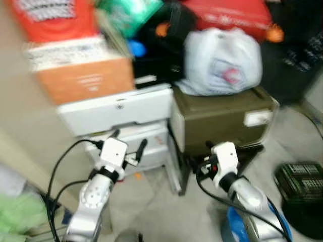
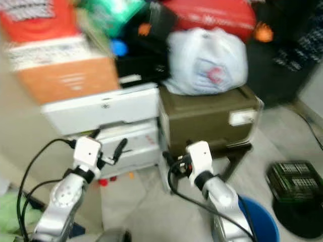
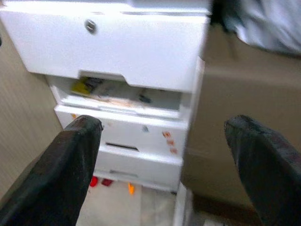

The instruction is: Clean up the room

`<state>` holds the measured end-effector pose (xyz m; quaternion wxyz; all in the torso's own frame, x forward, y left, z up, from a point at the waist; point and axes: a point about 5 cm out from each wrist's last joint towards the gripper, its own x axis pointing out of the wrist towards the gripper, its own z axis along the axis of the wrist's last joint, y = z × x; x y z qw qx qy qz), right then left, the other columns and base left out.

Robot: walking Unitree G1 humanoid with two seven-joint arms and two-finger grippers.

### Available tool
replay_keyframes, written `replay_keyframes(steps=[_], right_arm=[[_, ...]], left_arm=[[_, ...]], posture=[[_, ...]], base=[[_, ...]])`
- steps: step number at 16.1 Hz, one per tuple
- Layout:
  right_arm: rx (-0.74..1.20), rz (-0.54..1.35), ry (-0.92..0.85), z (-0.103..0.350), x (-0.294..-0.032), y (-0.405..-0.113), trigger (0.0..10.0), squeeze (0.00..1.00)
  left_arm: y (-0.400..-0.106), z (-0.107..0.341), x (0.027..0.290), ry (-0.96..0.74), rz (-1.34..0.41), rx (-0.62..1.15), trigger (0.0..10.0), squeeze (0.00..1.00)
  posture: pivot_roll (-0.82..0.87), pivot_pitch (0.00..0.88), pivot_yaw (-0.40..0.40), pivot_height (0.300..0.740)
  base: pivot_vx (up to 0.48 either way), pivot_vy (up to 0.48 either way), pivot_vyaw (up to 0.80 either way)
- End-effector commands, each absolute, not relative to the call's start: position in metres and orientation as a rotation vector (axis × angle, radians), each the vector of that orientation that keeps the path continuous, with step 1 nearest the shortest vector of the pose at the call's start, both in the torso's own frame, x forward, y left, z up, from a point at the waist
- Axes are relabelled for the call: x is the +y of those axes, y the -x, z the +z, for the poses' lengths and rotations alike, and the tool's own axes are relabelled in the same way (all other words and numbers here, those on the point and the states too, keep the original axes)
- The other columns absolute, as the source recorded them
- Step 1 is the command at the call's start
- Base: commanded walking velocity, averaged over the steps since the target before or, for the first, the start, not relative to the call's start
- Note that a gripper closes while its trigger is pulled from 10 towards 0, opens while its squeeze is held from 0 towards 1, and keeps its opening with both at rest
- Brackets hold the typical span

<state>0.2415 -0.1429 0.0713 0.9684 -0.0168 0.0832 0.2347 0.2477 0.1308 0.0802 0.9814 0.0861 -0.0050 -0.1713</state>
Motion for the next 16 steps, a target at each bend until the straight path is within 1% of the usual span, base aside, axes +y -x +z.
replay_keyframes(steps=[1,4,12,16], right_arm=[[0.157,0.492,0.022,0.0750,-0.1363,-0.2446,10.0,0.00],[0.152,0.496,0.015,0.0758,-0.1352,-0.2475,10.0,0.00],[0.157,0.470,0.009,0.0741,-0.1347,-0.2505,10.0,0.00],[0.155,0.471,0.015,0.0743,-0.1341,-0.2508,10.0,0.00]], left_arm=[[-0.2496,0.0845,0.1383,-0.200,-0.320,-0.018,10.0,0.00],[-0.2513,0.0863,0.1384,-0.204,-0.320,-0.014,10.0,0.00],[-0.2551,0.0882,0.1357,-0.212,-0.330,-0.016,10.0,0.00],[-0.2557,0.0874,0.1348,-0.216,-0.332,-0.010,10.0,0.00]], posture=[[-0.07,0.000,-0.009,0.740],[-0.06,0.000,-0.007,0.740],[-0.07,0.000,-0.001,0.740],[-0.07,0.000,-0.003,0.740]], base=[[0.000,0.000,0.80],[0.000,0.000,0.80],[0.000,0.000,0.00],[0.000,-0.273,0.00]])
